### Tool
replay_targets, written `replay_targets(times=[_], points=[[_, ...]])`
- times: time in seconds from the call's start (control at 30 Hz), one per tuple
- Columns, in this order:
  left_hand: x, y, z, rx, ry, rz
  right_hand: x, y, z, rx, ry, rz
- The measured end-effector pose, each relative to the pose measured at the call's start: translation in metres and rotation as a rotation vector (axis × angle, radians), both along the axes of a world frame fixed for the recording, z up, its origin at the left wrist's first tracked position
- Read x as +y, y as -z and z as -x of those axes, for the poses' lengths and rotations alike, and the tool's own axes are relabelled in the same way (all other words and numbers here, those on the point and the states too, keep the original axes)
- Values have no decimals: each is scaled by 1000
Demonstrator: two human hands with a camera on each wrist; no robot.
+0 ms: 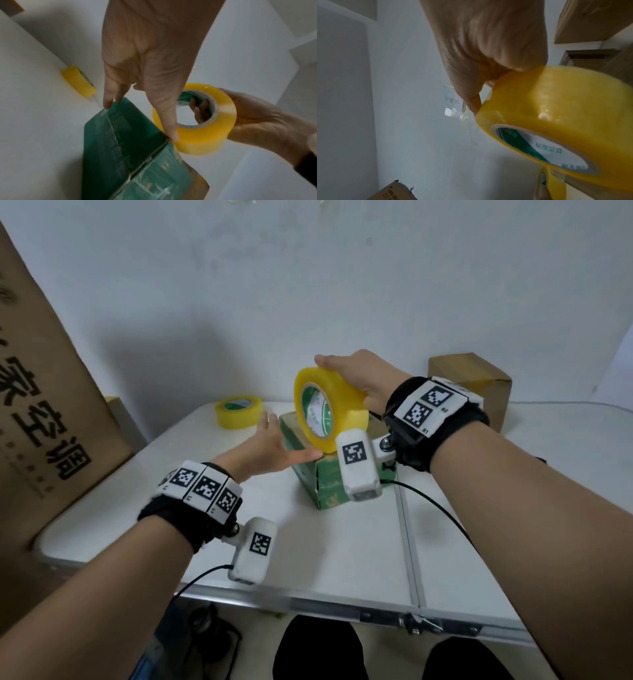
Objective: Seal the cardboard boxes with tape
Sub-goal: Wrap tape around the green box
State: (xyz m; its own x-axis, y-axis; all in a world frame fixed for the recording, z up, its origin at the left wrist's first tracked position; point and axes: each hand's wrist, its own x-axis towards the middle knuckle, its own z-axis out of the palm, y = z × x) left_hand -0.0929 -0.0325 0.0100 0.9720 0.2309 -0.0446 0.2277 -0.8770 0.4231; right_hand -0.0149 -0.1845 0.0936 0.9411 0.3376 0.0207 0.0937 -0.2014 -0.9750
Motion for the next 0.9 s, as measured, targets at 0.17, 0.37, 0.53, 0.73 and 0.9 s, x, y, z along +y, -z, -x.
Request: replay_targets(times=[0.17, 0.37, 0.53, 0.73, 0.9], points=[[-19, -1, 4, 14, 159, -89, -7, 7, -2, -6, 18, 24], [-5, -1, -5, -81, 258, -162, -17, 9, 8, 82, -49, 76], [6, 5, -11, -94, 326, -112, -22, 9, 17, 268, -189, -161], [12, 5, -17, -69, 321, -184, -12, 5, 23, 186, -114, -284], [17, 8, -26, -68, 295, -188, -2, -13, 17, 67, -67, -295]])
